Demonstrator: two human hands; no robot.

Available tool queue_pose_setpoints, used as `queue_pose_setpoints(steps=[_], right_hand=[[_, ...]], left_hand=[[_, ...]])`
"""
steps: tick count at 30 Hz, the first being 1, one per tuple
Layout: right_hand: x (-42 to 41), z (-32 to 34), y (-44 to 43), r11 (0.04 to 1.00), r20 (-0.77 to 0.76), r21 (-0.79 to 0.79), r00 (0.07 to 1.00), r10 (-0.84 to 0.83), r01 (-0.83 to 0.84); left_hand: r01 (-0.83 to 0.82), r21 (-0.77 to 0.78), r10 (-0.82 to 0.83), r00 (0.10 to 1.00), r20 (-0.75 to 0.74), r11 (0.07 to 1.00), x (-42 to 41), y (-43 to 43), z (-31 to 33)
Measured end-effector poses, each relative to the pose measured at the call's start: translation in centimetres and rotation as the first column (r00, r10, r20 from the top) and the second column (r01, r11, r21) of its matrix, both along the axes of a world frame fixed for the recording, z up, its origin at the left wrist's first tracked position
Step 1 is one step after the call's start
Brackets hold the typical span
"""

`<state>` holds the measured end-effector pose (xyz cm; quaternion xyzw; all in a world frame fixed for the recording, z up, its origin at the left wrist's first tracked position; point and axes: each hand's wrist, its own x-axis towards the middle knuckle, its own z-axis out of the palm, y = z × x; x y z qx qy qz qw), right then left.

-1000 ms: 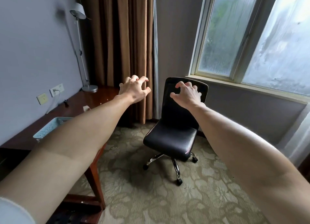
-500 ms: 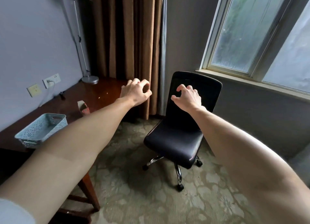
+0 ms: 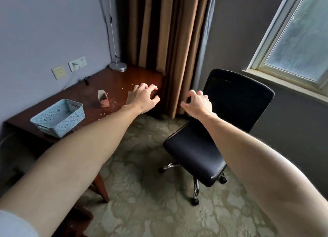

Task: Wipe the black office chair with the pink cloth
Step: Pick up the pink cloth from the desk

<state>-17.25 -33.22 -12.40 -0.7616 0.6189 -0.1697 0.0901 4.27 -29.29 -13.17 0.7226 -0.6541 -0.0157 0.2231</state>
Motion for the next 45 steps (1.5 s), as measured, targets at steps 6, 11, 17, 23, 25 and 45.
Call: queue_pose_setpoints(steps=[6,11,17,23,25,45], right_hand=[[7.7,-2.9,-2.4,0.994,-0.01,0.035,0.995,0.102,-0.101],[15.1,-5.9,-4.0,0.984,-0.009,0.045,0.985,0.174,-0.173],[23.1,-9.0,-5.2,0.965,-0.034,0.09,0.968,0.25,-0.246],[29.0,-11.9,-6.4,0.942,-0.068,0.152,0.948,0.312,-0.299],[30.9,-12.6,-6.7,0.931,-0.083,0.169,0.936,0.342,-0.325],[43.3,-23.9,-11.6,0.591,-0.13,0.432,0.601,0.788,-0.681]], left_hand=[[-0.104,0.038,0.104,0.995,0.007,0.994,7.4,-0.3,-3.1],[-0.15,0.056,0.152,0.988,-0.028,0.987,15.0,-0.9,-6.1],[-0.218,0.09,0.224,0.973,-0.061,0.972,23.3,-0.9,-9.6],[-0.28,0.145,0.297,0.949,-0.109,0.949,29.2,0.1,-12.8],[-0.304,0.172,0.323,0.941,-0.099,0.937,30.7,0.5,-13.6],[-0.598,0.368,0.686,0.704,-0.183,0.712,35.6,4.5,-23.5]])
